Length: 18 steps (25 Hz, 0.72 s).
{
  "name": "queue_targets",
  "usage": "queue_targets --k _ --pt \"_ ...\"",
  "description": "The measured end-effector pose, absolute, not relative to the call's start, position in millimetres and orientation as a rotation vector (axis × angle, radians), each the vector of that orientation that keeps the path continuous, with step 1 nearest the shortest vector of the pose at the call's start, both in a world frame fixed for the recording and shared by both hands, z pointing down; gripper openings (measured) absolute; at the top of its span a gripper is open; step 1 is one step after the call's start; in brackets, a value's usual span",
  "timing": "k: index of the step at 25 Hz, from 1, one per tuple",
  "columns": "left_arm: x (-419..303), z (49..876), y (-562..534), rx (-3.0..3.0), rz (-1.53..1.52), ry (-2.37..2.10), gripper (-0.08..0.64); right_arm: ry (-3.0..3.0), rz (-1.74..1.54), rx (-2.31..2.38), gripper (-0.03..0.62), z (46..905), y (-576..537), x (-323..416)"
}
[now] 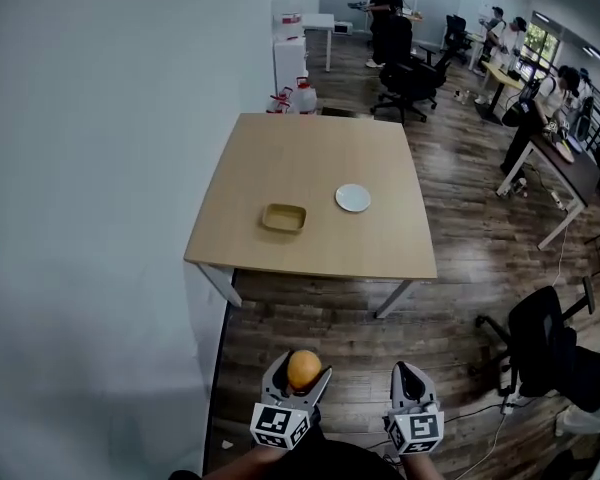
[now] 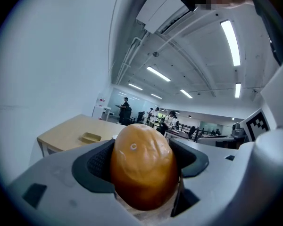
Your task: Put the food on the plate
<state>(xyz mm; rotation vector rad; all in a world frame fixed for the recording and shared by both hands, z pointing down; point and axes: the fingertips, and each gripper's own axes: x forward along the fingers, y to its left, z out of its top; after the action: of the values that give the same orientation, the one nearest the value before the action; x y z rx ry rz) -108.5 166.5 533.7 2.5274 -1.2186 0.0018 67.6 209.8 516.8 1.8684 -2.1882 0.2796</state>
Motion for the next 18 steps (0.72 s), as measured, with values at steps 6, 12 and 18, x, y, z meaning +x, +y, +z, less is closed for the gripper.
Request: queue_targets --k 6,12,18 --pt "-110.8 522.4 95.8 2.562 0.014 -1.173 0.33 -2.164 0.319 1.883 0.06 511.6 134.4 62.1" --pt "-97.3 526.3 54.7 2.591 0.004 -1.117 0.331 -2.135 0.322 1.926 0.06 514.1 97.4 68.3" --pt "-97.2 523.4 11.1 2.582 -0.016 -1.12 0.33 -2.144 0.309 1.917 0.06 509.6 52.2 69.5"
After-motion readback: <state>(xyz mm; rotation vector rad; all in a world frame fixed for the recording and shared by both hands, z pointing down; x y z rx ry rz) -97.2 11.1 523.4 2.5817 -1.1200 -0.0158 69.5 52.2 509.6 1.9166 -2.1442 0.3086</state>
